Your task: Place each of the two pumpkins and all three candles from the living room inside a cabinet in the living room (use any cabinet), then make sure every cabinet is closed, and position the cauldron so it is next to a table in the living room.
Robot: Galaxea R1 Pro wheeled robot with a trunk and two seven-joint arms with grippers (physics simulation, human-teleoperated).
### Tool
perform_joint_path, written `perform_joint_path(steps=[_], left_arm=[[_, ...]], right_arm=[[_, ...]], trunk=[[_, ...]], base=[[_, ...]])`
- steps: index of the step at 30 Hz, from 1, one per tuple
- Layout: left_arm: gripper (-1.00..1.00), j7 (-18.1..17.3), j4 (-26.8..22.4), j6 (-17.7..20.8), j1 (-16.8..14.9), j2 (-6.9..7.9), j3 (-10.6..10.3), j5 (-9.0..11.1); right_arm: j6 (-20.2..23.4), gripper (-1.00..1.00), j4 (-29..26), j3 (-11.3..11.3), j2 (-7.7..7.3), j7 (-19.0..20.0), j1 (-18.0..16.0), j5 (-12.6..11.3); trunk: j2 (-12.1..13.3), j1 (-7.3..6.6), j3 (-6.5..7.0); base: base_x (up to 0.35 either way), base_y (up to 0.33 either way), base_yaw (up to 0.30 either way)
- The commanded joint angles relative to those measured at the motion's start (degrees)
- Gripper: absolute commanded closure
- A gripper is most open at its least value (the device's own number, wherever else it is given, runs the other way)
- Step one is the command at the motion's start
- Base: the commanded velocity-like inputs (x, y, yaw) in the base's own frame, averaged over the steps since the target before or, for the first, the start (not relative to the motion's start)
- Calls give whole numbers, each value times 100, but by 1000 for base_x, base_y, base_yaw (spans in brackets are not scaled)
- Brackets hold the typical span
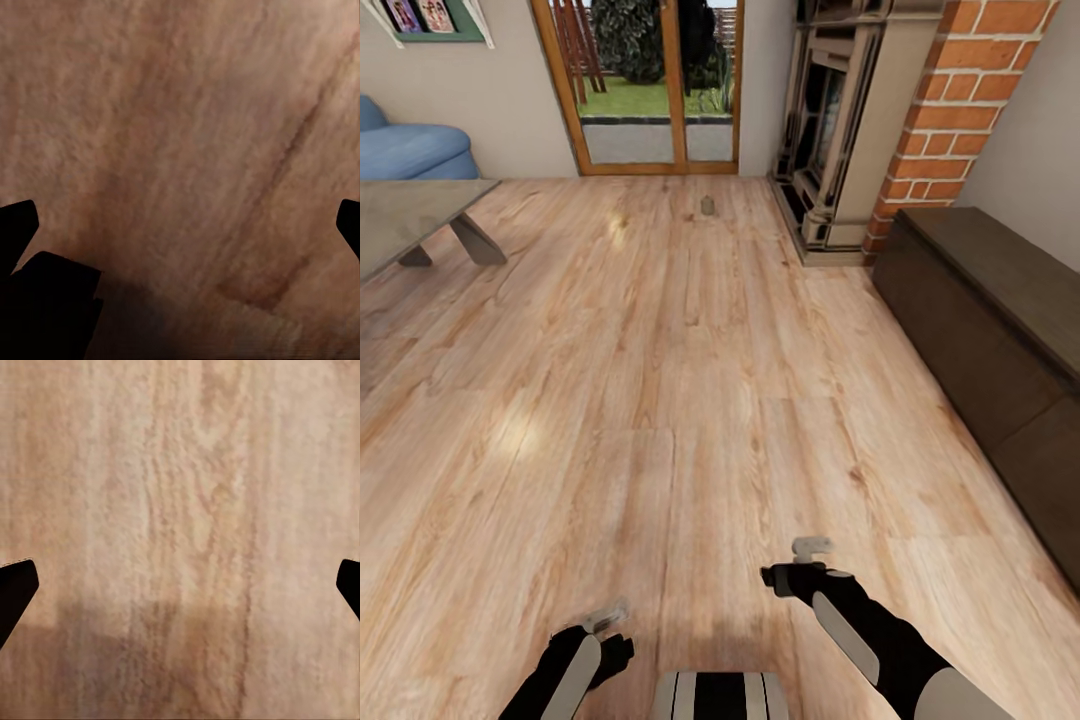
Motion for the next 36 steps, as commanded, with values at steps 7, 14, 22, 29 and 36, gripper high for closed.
perform_joint_path(steps=[7,14,22,29,36], left_arm=[[-100,62,679,-584,-3,21,-14,32],[-100,64,957,-883,-30,585,1,63],[-100,60,895,-1108,-66,807,118,75],[-100,67,956,-1403,-57,758,129,84],[-100,70,950,-1410,-49,662,135,85]], right_arm=[[-231,-100,303,36,-8,-42,-3,-52],[-357,-100,435,38,-13,-32,-4,-51],[-362,-100,436,39,-9,-32,-4,-45],[-362,-100,438,38,-13,-32,-2,-43],[-352,-100,426,44,-9,-21,-3,-46]], trunk=[[-2,-1,-47],[-2,-1,-90],[-2,-1,-139],[-2,-1,-182],[5,-14,-114]], base=[[0,0,236],[0,0,236],[0,0,235],[0,0,235],[0,0,235]])
